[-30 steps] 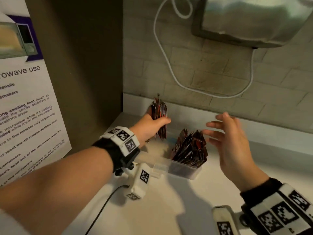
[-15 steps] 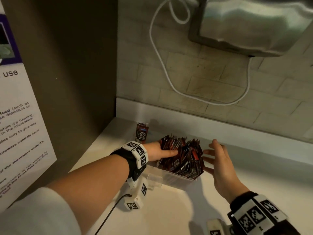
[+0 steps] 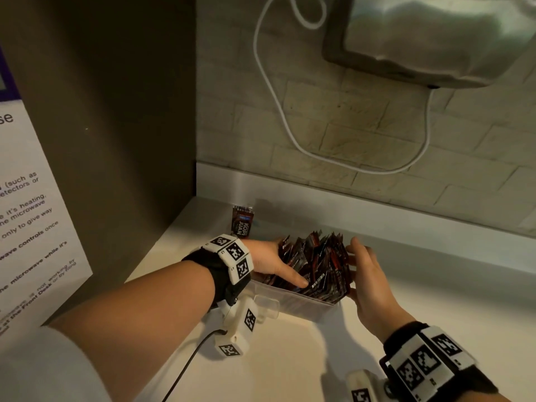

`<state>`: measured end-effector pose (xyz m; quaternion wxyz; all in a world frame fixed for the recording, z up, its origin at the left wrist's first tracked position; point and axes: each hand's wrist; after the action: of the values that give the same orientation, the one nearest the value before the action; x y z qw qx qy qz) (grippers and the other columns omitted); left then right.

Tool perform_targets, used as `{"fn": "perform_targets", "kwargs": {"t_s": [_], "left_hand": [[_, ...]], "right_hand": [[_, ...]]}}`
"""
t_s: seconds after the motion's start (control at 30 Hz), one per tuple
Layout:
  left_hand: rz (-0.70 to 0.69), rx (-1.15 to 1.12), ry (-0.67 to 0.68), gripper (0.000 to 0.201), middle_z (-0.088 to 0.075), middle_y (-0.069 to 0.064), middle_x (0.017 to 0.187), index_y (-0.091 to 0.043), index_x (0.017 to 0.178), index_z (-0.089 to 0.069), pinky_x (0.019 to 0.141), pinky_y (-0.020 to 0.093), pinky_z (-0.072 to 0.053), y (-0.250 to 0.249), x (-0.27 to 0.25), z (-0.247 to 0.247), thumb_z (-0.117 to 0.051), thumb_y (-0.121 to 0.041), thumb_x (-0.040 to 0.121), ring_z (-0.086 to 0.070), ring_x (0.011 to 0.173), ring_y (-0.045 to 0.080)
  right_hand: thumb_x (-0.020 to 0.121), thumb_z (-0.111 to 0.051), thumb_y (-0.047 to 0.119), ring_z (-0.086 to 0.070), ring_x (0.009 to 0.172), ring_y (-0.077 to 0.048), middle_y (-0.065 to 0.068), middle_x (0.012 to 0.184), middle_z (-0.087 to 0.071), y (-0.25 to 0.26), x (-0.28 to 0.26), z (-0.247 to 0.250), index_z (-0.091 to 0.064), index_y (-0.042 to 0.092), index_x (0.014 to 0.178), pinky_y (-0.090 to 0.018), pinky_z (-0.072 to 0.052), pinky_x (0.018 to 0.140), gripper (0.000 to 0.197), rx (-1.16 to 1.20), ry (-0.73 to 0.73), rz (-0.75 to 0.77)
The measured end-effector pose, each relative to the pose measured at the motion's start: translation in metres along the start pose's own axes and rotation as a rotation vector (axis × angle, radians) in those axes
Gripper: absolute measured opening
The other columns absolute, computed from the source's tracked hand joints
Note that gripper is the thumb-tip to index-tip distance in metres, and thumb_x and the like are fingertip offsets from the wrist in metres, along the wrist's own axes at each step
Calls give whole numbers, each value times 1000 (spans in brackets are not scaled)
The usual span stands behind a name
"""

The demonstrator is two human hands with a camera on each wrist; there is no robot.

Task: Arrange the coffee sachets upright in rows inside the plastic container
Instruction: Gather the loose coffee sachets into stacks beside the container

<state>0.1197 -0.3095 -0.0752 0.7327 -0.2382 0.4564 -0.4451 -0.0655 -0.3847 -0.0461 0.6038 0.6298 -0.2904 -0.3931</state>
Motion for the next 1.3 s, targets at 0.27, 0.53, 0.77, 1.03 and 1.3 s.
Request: {"fn": "perform_targets", "kwargs": {"t_s": [0.27, 0.53, 0.77, 1.03, 1.3], "left_hand": [[82, -124, 27, 106, -58, 6, 130, -37, 144, -30, 93, 47, -53, -19, -27, 10, -90, -12, 60, -63, 111, 28], [61, -294, 33, 130, -11, 6, 162, -43, 152, -3, 106, 65, -32, -43, -41, -6, -71, -77, 46, -25, 142, 37], [162, -445, -159, 90, -18, 11, 160, -19, 155, -18, 120, 47, -14, -57, -32, -25, -18, -78, 87, -20, 146, 29], [69, -829, -239, 74, -54, 17, 137, -18, 143, -42, 104, 42, -41, -61, -22, -30, -38, -70, 90, -54, 123, 33], [161, -792, -301, 51, -45, 16, 146, -5, 142, -43, 113, 39, -32, -59, -15, -24, -34, -36, 103, -42, 133, 30]], "right_hand": [[98, -39, 45, -60, 94, -16, -2, 107, -58, -2, 2, 0, -45, 15, 119, -33, -48, 67, 38, 7, 10, 0], [97, -41, 46, -59, 98, -16, -1, 109, -57, -7, 7, 2, -45, 14, 122, -34, -48, 68, 41, 9, 10, 12], [93, -46, 51, -61, 106, -21, -4, 117, -58, -14, 12, -1, -41, 17, 126, -46, -51, 91, 47, 31, 12, -5], [91, -45, 57, -64, 110, -21, -5, 119, -67, -23, 17, -5, -53, 20, 130, -45, -47, 100, 54, 145, 152, -33], [76, -52, 68, -64, 109, -22, -5, 120, -66, -25, 23, -3, -51, 21, 130, -47, -47, 99, 72, 143, 134, -41]]}}
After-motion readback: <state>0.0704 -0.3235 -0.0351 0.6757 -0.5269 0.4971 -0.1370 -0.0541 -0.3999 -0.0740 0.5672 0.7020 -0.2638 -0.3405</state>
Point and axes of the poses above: each hand's wrist, its own x-axis towards the middle knuckle, its own z-axis out of the back of the hand, y = z × x
